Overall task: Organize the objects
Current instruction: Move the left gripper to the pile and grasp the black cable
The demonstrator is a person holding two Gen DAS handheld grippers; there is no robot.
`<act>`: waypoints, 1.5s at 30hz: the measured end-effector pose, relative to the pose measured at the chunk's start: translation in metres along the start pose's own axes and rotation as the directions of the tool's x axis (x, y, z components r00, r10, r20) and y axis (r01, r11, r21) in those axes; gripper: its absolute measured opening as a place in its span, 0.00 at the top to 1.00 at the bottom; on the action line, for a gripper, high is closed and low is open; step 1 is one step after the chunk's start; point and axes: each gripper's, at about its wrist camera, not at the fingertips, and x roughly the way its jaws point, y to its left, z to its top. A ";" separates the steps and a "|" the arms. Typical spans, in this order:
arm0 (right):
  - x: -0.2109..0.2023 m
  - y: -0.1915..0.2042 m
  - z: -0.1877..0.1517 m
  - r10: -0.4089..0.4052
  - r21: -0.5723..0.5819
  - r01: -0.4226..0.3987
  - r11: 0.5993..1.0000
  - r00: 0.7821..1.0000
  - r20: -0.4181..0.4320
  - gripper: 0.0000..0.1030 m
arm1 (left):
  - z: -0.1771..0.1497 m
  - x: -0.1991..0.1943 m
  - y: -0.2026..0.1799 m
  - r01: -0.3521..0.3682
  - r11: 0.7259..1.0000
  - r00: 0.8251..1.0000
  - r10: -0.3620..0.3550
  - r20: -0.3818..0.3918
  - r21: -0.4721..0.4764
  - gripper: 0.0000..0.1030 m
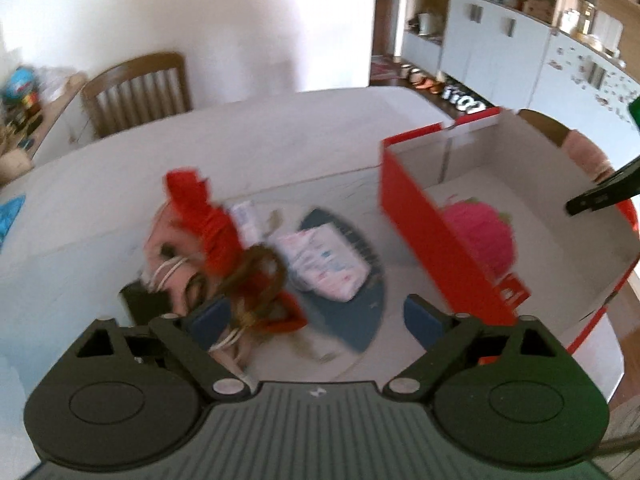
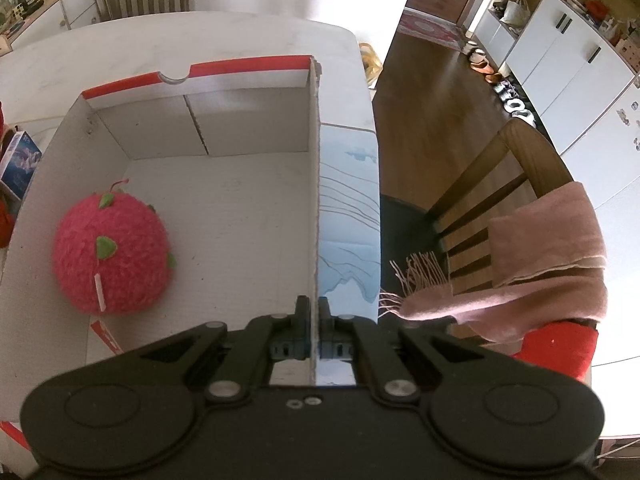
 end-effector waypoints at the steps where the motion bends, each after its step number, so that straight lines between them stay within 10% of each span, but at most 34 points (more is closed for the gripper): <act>1: 0.000 0.000 0.000 -0.001 -0.001 0.001 1.000 1.000 -0.001 0.99 | -0.004 0.001 0.006 -0.010 1.000 1.000 0.010 -0.003 -0.012 0.02; 11: 0.000 0.001 0.000 -0.008 -0.002 0.008 1.000 1.000 -0.004 0.99 | -0.027 0.026 0.079 -0.121 0.983 0.992 0.115 -0.052 -0.135 0.01; 22: 0.001 0.002 0.001 -0.018 -0.002 0.018 1.000 1.000 -0.011 0.99 | -0.031 0.059 0.092 -0.185 0.980 0.982 0.181 -0.058 -0.069 0.02; 41: 0.004 0.004 0.003 -0.024 -0.007 0.024 1.000 1.000 -0.015 0.99 | -0.026 0.087 0.087 -0.157 0.988 0.980 0.154 -0.129 -0.012 0.87; 45: 0.004 0.004 0.002 -0.025 -0.008 0.025 1.000 1.000 -0.015 0.98 | -0.027 0.084 0.081 -0.169 0.986 0.977 0.168 -0.128 0.005 0.92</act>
